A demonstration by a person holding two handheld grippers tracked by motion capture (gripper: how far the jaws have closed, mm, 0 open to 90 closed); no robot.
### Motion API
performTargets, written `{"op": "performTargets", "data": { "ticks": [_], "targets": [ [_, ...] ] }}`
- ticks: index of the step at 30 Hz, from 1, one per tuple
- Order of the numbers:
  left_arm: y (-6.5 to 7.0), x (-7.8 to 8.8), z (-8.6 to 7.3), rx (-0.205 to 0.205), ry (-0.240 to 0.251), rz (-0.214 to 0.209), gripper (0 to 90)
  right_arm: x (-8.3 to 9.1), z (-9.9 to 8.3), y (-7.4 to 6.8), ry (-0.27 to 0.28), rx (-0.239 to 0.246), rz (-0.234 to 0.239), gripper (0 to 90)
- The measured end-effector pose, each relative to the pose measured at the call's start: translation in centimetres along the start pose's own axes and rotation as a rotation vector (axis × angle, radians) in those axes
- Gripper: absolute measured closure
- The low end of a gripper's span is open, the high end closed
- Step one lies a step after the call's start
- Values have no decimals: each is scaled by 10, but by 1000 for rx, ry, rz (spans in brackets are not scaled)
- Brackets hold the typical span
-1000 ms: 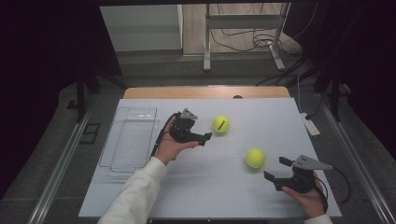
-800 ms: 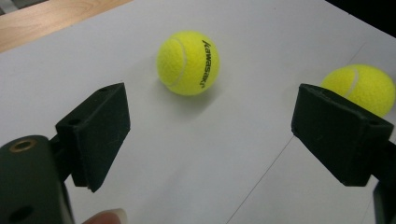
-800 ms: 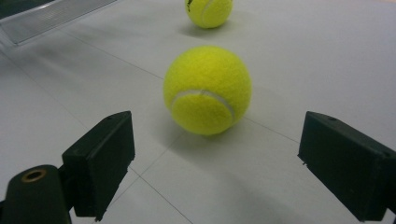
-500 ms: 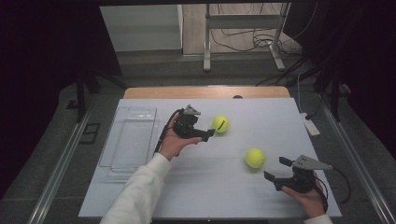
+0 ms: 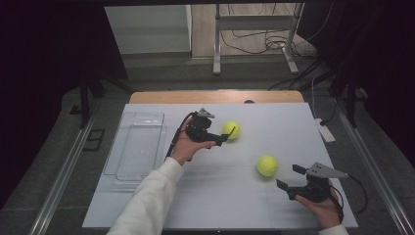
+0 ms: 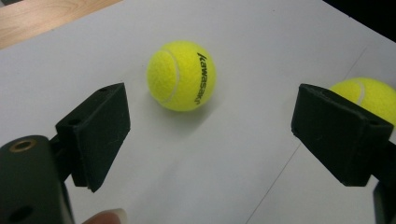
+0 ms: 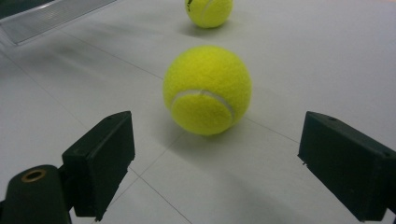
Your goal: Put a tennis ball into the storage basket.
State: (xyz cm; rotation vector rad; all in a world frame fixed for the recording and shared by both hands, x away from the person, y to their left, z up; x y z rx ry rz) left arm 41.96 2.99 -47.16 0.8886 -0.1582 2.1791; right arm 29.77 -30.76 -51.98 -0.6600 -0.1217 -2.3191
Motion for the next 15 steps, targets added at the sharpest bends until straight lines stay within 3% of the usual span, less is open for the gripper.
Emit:
{"op": "performTargets", "data": {
  "ticks": [15],
  "targets": [
    [-3,-12,9,16,-18,-4,126,0,0,0,4,-3,3,109]
  ]
}}
Point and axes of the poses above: each handheld gripper's, and its own axes: x roughly backward along the jaws, z roughly out of its top, y roughly to its right, the point moved 3 cm from there along -x, roughly forward along the jaws, and after that the axes turned 1 degree about -x, right-handed, at the moved point
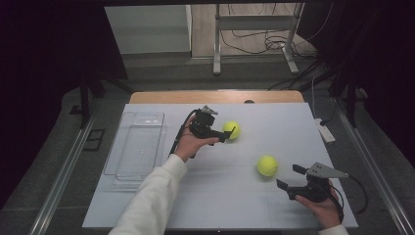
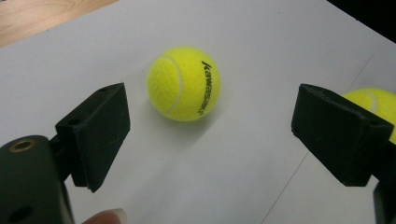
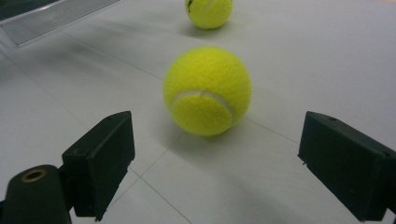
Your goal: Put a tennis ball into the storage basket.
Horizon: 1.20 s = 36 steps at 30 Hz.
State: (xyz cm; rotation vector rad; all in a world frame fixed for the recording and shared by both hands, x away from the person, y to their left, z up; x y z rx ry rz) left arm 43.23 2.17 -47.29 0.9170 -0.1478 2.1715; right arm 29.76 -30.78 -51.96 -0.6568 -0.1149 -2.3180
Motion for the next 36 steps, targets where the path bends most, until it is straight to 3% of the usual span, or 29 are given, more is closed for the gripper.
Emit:
{"op": "performTargets", "data": {
  "ticks": [31,36],
  "targets": [
    [2,-28,14,-16,-32,12,127,-1,0,-1,0,3,5,110],
    [1,-34,14,-4,-38,13,127,-1,0,0,2,2,5,110]
  ]
}}
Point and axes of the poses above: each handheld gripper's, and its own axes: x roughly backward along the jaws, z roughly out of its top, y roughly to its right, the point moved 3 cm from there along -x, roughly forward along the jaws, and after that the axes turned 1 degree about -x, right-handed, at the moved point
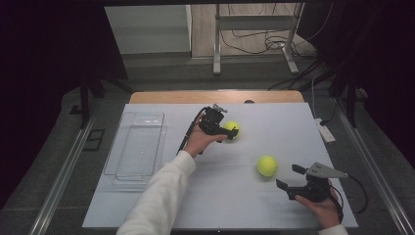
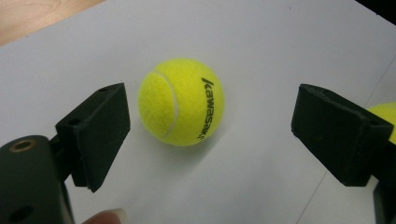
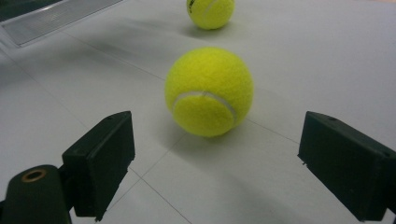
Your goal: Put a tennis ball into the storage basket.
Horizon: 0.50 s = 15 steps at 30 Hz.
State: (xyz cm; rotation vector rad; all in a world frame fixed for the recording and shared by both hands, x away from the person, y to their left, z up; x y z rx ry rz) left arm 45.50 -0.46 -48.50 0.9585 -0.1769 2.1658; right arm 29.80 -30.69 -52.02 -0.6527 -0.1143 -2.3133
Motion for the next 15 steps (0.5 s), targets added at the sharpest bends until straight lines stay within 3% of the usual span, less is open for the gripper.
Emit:
{"op": "performTargets", "data": {
  "ticks": [15],
  "targets": [
    [-4,-10,3,3,-24,5,127,0,0,0,-1,-4,1,110]
  ]
}}
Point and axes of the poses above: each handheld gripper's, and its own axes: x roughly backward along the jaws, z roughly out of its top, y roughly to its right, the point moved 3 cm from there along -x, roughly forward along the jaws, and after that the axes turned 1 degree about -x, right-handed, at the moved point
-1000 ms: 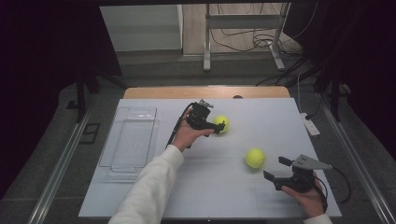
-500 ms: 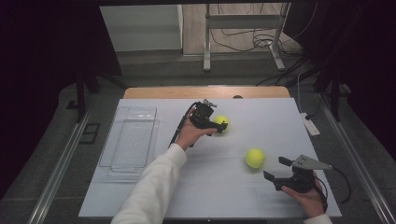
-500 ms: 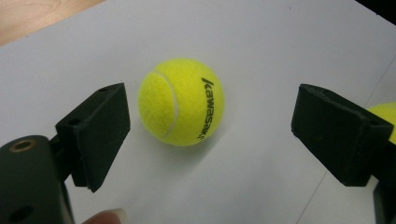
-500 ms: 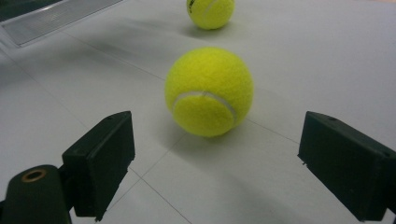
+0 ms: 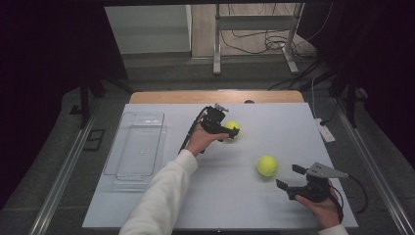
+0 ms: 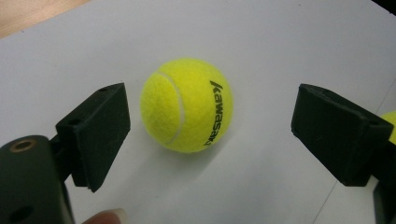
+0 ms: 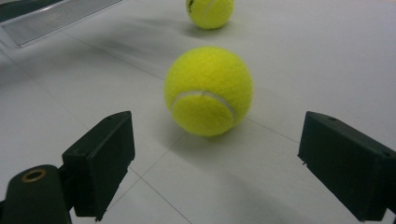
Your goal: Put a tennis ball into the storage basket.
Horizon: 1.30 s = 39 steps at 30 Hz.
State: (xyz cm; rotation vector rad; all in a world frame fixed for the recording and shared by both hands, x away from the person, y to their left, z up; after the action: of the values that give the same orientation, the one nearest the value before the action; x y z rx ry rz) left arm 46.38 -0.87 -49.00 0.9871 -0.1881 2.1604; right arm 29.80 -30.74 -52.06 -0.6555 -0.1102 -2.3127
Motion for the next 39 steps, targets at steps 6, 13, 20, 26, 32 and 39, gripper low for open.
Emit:
{"op": "performTargets", "data": {
  "ticks": [6,13,20,26,32,39],
  "targets": [
    [0,-5,2,6,-6,1,128,0,0,0,1,-2,0,110],
    [-1,-12,2,9,-20,2,127,0,0,0,-2,-2,-2,110],
    [-3,-16,3,15,-24,4,128,1,0,1,0,-3,-3,110],
    [-5,-22,4,20,-37,5,129,0,-1,1,-1,-3,-3,110],
    [-7,-28,4,24,-42,2,129,1,-1,1,-2,-4,-6,110],
    [-7,-33,4,29,-53,4,129,1,-1,1,1,-7,-8,111]
  ]
}}
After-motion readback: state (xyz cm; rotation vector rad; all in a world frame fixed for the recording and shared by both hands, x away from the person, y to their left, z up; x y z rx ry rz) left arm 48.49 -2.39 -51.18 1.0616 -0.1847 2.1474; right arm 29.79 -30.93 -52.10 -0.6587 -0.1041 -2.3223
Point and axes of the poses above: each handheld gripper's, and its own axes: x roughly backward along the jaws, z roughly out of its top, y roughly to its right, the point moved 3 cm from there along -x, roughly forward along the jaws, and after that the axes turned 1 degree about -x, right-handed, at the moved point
